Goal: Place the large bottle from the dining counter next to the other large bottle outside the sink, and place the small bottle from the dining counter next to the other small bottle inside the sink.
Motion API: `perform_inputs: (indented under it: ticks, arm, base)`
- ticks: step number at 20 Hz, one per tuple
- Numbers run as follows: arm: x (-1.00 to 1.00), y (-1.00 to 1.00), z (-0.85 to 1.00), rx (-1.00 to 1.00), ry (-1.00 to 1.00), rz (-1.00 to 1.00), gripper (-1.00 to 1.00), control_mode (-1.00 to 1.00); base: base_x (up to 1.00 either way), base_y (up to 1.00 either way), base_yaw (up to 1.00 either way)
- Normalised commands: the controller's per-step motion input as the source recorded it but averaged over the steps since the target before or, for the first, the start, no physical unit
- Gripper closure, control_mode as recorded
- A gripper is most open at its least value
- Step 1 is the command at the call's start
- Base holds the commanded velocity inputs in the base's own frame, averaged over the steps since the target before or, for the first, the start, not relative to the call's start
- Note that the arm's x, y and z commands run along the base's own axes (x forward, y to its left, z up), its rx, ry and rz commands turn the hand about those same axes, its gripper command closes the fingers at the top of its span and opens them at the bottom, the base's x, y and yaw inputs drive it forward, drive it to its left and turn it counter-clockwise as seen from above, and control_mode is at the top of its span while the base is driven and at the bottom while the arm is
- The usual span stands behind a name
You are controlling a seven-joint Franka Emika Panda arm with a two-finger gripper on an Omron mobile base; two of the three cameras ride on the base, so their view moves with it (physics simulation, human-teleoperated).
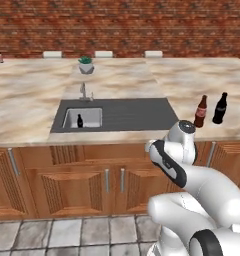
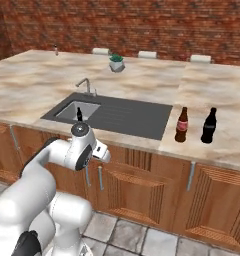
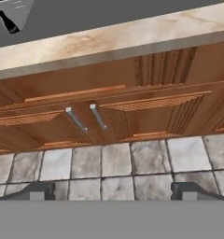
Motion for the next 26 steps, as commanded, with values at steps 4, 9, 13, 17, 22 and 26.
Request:
perform_inputs:
  ticks: [4,9,13,17,22,26]
  arm:
    - [0.00,0.00,0.00,0.00,0.00,0.00,-1.00,1.00]
    - [0.00,0.00,0.00,0.00,0.00,0.00,-1.00,1.00]
    - [0.00,0.00,0.00,0.00,0.00,0.00,-1.00,1.00]
    - [0.00,0.00,0.00,0.00,0.00,0.00,-1.00,1.00]
    - [0.00,0.00,0.00,0.00,0.00,0.00,-1.00,1.00]
    - [0.00,0.00,0.00,0.00,0.00,0.00,-1.00,1.00]
  base:
    - [0.00,1.00,0.00]
    - [0.00,1.00,0.00]
    - [0.00,1.00,0.00]
    - [0.00,1.00,0.00]
    - [0.00,1.00,0.00]
    - [0.00,1.00,0.00]
